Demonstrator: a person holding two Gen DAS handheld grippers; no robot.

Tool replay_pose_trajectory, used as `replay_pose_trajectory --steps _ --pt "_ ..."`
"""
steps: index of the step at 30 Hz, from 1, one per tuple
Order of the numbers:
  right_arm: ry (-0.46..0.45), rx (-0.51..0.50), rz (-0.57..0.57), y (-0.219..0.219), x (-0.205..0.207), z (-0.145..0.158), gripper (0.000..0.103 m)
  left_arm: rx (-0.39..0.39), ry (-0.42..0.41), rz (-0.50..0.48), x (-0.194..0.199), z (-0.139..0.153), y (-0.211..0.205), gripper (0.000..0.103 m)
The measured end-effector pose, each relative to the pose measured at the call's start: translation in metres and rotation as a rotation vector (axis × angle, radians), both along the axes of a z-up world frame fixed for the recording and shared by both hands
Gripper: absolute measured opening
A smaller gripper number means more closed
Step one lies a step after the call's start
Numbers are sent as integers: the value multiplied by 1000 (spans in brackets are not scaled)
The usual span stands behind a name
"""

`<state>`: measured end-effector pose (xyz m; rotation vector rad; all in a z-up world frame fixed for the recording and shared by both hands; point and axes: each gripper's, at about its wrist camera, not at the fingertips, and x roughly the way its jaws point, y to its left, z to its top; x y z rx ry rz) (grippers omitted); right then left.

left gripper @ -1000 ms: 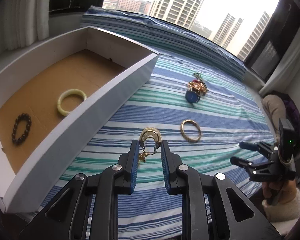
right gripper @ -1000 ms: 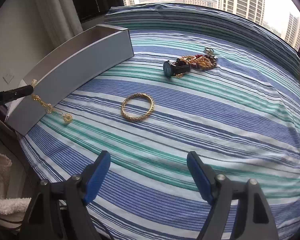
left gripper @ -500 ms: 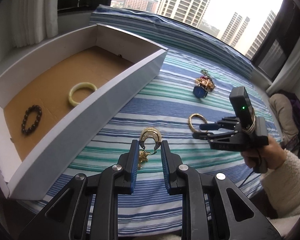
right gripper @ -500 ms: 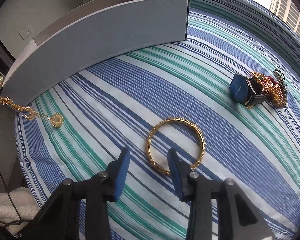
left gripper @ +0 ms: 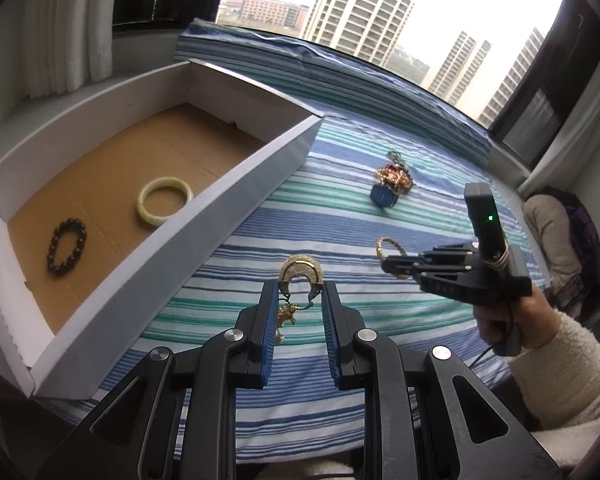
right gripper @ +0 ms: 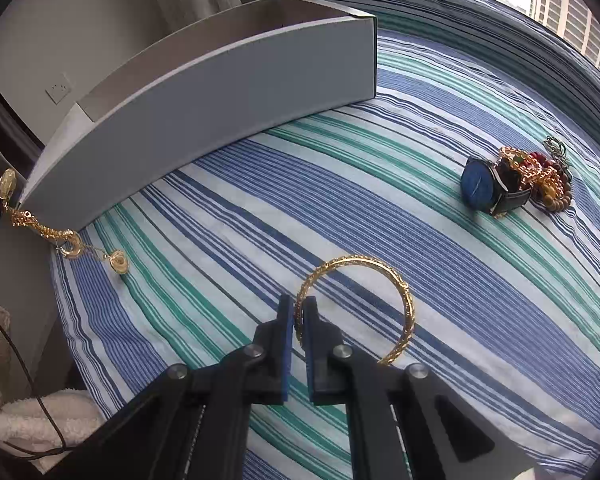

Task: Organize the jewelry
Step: 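Grasp the gold bangle with the right tool while the left tool holds the pendant, then lower the pendant and bangle into the white box and open both tools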

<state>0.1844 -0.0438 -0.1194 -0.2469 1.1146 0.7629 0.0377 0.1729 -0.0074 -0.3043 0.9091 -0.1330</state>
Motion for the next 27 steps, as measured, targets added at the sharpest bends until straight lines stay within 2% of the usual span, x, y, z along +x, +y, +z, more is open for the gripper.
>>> replay_pose_trajectory --steps 9,16,21,27 --pt "-34 167 15 10 -8 72 5 -50 -105 72 -24 66 45 20" --pt "-96 247 86 49 -5 124 5 46 -197 189 -34 109 89 20" --pt "-132 288 152 94 -2 151 5 112 -198 277 -29 109 118 20" --pt "-112 337 252 157 -8 163 5 130 -122 335 -14 74 143 20"
